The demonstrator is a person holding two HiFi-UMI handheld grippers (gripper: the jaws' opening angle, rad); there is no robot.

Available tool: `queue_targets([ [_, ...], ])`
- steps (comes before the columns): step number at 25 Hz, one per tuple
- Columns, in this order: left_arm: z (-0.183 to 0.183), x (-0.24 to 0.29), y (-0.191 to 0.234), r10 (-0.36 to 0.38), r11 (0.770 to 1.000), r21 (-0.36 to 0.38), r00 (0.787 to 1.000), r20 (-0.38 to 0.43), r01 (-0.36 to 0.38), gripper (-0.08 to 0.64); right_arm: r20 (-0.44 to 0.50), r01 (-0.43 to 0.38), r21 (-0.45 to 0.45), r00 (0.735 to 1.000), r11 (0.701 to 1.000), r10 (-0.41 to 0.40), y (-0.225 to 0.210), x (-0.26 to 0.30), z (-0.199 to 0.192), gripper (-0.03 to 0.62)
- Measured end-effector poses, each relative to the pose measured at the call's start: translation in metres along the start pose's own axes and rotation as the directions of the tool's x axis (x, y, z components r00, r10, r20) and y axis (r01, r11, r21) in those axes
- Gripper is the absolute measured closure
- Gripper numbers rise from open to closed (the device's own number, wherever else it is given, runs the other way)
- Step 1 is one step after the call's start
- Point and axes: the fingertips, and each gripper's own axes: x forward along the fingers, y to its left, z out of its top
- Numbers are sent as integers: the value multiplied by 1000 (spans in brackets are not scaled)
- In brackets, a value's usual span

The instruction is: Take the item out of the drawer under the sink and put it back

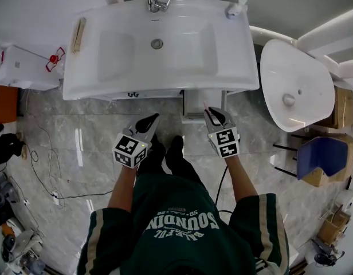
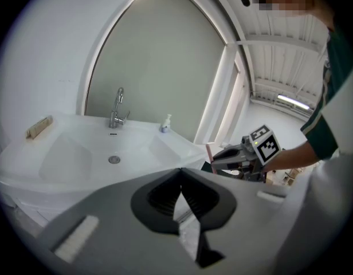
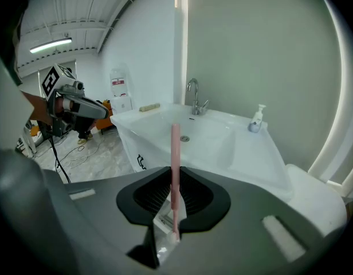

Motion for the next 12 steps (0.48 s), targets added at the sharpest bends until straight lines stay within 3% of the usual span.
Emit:
queue_targets([
  [5,-27,3,1,-5,1000,-28,999,-37,4,509,-81,-28,-17,996,999,27,5,26,-34,540],
  [12,-64,4,7,-2,998,-70,996,-87,-5,509,-220,-72,-113,974,991,46,3,78,-87,540],
])
